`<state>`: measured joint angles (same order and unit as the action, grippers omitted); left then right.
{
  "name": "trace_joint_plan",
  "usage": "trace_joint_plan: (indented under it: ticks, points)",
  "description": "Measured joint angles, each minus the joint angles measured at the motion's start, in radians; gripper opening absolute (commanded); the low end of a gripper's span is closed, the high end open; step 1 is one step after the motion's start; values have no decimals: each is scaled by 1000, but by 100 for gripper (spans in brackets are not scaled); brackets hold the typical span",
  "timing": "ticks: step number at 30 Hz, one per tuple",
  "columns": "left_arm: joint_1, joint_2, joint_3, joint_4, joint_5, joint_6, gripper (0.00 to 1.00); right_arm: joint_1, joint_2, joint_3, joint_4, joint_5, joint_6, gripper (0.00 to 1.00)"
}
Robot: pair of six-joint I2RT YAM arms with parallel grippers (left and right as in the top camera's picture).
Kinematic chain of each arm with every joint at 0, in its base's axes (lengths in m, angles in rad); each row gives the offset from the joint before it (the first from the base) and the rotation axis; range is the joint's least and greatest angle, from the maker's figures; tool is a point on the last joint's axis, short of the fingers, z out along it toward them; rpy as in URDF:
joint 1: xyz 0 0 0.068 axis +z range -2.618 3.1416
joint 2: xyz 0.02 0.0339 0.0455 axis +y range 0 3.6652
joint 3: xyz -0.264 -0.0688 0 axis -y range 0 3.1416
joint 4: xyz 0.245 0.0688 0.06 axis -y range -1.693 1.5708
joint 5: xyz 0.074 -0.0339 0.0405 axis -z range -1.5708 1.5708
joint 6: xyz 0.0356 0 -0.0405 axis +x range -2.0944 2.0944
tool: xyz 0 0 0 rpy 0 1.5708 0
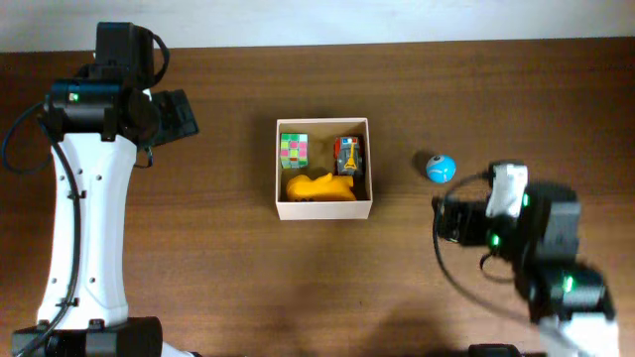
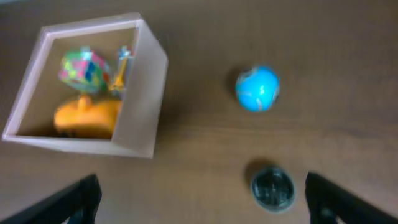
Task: Pack container
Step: 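Reach the right gripper to the blue ball and grasp it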
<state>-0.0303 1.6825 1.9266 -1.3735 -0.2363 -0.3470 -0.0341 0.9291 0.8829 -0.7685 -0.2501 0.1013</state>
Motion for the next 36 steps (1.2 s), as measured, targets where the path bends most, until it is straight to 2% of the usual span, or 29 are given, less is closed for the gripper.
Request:
trace_joint_plan:
  ticks: [4,7,15,23,28,32,36]
  points:
    - [0,0,0,0,0,0,99,0,272,256,-136,6,-21,99]
    - [0,0,0,0,0,0,99,0,425,375,-155,7,-27,99]
    - [0,0,0,0,0,0,99,0,694,420,-86,20,-31,99]
    - [0,0,0,0,0,0,99,0,826,420,-53,132,-31,100]
    - [0,0,0,0,0,0,99,0,867,420,-26,168,-31,92]
    - [0,0,0,0,0,0,99,0,900,420,-19,169,-34,78]
    - [0,0,0,0,0,0,99,0,932,420,-19,171,-31,74]
